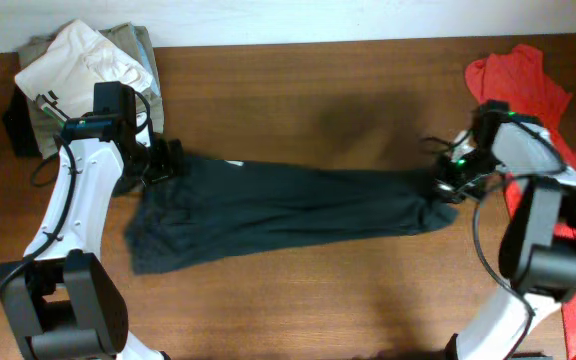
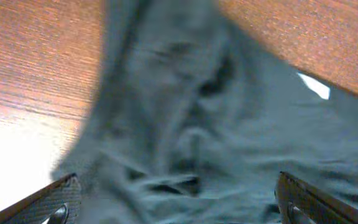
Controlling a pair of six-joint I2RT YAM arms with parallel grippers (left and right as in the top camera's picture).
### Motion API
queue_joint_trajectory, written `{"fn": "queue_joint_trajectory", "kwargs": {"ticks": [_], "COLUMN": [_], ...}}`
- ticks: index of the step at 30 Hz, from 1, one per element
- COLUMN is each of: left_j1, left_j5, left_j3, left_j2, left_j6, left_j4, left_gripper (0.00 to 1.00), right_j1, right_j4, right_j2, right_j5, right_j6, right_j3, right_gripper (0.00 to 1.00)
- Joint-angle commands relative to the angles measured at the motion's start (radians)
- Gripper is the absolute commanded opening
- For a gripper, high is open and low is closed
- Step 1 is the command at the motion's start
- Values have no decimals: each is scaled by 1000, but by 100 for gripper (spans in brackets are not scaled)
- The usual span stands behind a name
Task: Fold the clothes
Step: 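Fold the strip's right end leftward over the middle with the right gripper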
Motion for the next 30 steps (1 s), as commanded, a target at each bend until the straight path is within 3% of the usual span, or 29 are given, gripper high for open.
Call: {"fn": "queue_joint_trajectory", "kwargs": {"ticks": [1, 6, 9, 12, 19, 20, 23, 24, 25, 28, 29, 30], "left_j1": [-1, -1, -1, -1, -1, -1, -1, -1, -1, -1, -1, -1], "left_j5": [4, 19, 19, 19, 19, 19, 19, 19, 19, 19, 19, 19], "left_j3": [8, 8, 8, 8, 8, 8, 8, 8, 8, 8, 8, 8], "left_j2": [-8, -8, -8, -8, -8, -8, -8, -8, -8, -8, -8, -8], "left_j6": [7, 1, 1, 1, 1, 1, 1, 1, 1, 1, 1, 1], "left_j4": [-2, -3, -5, -5, -5, -5, -5, -5, -5, -5, -5, -5], "left_gripper": [99, 99, 99, 99, 99, 99, 99, 99, 99, 99, 99, 99], "right_j1": [12, 294, 461, 583, 681, 703, 741, 743, 730, 626, 586, 566], "right_j4": [-39, -43, 49, 114, 197, 225, 268, 284, 261, -35, -100, -124], "right_j2": [-184, -218, -173, -167, -85, -66, -49, -52, -65, -91, -91, -87], "right_j5": [143, -13, -24, -50, -46, -46, -49, -50, -50, -39, -39, -39], "right_j6": [50, 56, 174, 203, 308, 315, 330, 329, 297, 156, 114, 114], "right_j3": [38, 33, 32, 32, 32, 32, 32, 37, 80, 339, 365, 360], "right_gripper": [4, 4, 4, 4, 5, 29, 33, 41, 58, 90, 91, 77]}}
